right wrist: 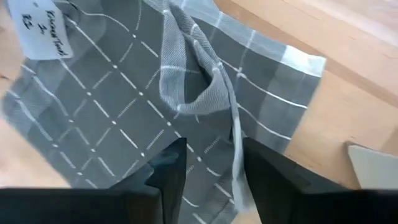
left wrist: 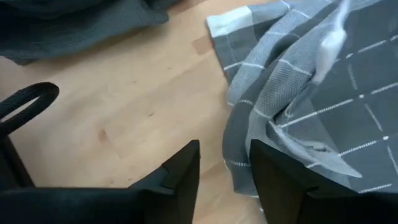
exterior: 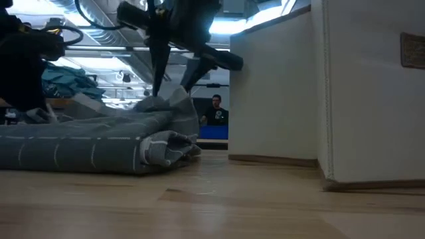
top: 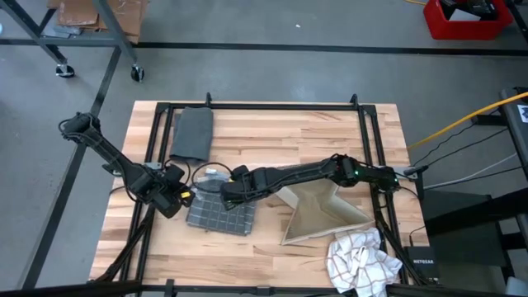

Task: Fold towel
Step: Fold the gray patterned towel

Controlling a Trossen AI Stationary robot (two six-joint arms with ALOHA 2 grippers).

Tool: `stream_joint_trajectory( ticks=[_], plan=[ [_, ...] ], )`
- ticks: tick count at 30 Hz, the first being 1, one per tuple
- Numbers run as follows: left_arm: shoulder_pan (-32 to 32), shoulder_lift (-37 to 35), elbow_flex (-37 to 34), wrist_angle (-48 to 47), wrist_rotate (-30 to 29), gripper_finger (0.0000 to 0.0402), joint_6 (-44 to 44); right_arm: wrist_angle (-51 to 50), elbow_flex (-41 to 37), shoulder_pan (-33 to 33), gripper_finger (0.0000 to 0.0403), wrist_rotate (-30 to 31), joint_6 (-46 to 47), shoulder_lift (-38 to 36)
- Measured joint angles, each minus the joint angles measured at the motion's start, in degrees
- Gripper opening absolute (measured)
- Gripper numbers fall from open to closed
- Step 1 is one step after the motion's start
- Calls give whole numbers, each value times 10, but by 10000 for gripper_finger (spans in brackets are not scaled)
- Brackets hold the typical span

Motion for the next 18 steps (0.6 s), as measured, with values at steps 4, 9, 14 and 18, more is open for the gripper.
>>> stream_joint_trajectory(
  ticks=[4, 9, 14, 18],
  plan=[
    [17, 0, 0, 0, -6, 148, 5, -18, 0, -5, 169, 14, 0, 1],
    [40, 0, 0, -6, -27, 140, 2, -20, 0, -14, 170, 69, 1, 1],
    [82, -1, 0, -9, -68, 126, -12, -14, 0, -38, 170, 70, 1, 1],
    [110, -5, 0, -9, -71, 116, -14, 11, 0, -57, 170, 18, -1, 1]
  ],
)
